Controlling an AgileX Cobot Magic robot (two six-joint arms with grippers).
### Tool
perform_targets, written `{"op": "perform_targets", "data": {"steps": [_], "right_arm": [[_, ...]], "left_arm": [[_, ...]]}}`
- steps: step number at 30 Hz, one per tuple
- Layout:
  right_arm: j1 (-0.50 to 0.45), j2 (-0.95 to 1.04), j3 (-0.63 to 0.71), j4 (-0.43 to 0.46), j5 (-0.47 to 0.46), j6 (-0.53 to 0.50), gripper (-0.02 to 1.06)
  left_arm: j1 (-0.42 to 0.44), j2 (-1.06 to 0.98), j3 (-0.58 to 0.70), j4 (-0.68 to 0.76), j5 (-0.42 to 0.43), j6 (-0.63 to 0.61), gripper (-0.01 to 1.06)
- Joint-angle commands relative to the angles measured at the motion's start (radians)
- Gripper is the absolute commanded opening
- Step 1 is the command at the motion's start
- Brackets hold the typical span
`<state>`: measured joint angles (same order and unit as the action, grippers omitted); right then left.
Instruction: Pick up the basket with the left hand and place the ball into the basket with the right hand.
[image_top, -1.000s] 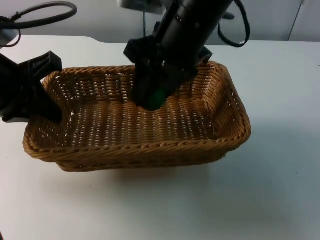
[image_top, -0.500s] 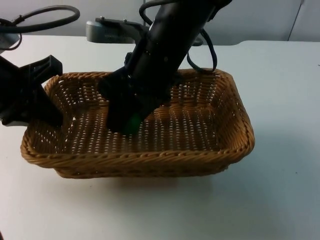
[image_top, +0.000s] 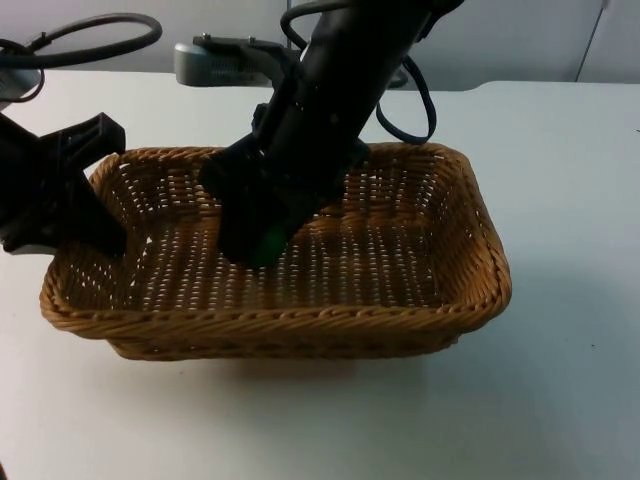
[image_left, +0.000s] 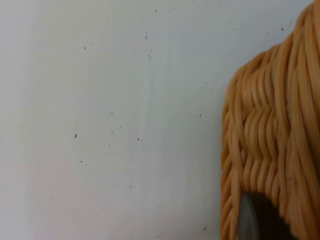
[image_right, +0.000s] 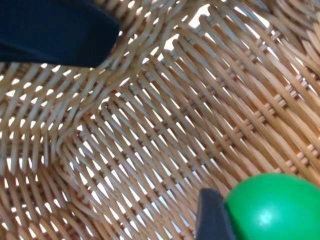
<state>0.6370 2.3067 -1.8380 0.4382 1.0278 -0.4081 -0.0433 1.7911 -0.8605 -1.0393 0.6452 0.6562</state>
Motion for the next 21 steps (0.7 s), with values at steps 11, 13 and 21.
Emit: {"op": "perform_targets", "data": {"steps": [11,13,21], "right_arm": [[0.002,-0.120,-0.125,-0.057,0.081,0.075,0.65],[0.002,-0.159,-0.193,-0.083,0.145,0.124,0.57],[0.002,-0.311,-0.413,-0.162,0.193,0.126,0.00]], "left_arm": [[0.002,-0.014,0.001,-0.019,0.027,-0.001,0.00],[0.002,-0.014,0.001,-0.019,0.027,-0.001,0.00],[0.002,-0.014,0.001,-0.019,0.009,0.036,0.00]]}}
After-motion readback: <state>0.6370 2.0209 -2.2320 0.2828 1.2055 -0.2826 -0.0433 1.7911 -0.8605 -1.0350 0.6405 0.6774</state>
